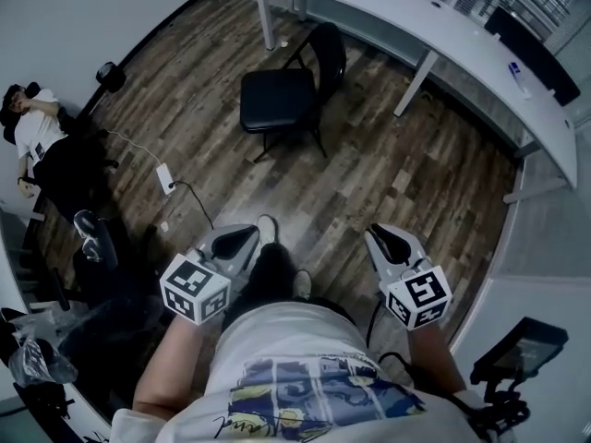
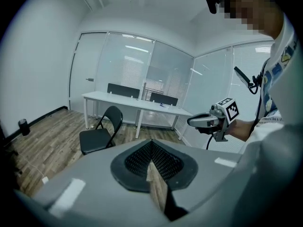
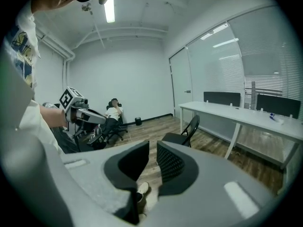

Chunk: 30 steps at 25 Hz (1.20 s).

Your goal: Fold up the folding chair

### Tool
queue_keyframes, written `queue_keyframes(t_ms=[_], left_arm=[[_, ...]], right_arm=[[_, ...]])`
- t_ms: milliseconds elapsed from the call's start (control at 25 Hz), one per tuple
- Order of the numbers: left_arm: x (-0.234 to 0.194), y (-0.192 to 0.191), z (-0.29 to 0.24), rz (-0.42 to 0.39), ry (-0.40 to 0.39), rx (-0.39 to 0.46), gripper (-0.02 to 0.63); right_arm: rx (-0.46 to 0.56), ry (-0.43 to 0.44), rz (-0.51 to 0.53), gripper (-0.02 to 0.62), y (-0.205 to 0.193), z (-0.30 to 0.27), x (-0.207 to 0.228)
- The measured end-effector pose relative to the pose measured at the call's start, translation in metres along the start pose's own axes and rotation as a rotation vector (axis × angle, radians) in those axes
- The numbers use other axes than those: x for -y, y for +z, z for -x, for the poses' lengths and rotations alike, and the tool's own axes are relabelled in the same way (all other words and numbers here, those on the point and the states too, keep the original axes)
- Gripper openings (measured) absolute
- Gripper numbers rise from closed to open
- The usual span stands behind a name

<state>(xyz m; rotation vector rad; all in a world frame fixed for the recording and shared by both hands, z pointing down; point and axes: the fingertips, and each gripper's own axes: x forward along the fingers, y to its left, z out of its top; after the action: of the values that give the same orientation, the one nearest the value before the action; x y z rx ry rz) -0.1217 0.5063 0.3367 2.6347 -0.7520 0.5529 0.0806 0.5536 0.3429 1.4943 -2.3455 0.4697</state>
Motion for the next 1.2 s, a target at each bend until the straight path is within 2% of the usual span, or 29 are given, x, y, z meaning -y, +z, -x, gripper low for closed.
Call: queue_keyframes(t_ms=[480,640,1000,1200], left_arm=[[0.008,0.024,-0.057,-0.036,-0.108,0.021,0.0],[0.0,0.034,-0.071,-0.039,-0.143,0.018,0.0],[-0.042,0.037,-0.083,0.007,-0.12,0.023,0.0],[-0.086,0.041,-0.09,0.051,-0.09,0.018,0.0]], right_arm=[[0.001,-0.102,-0.035,0.038,-0.005,0.018,0.037],[-0.019,-0.125,-0.043,0.038,-0.003,0.009,0.044],[-0.041,-0.091,-0.035,0.038,0.019,-0.029,0.054],[-0.079,-0.055,-0.017,0.038,0.036,-0.077,0.064]])
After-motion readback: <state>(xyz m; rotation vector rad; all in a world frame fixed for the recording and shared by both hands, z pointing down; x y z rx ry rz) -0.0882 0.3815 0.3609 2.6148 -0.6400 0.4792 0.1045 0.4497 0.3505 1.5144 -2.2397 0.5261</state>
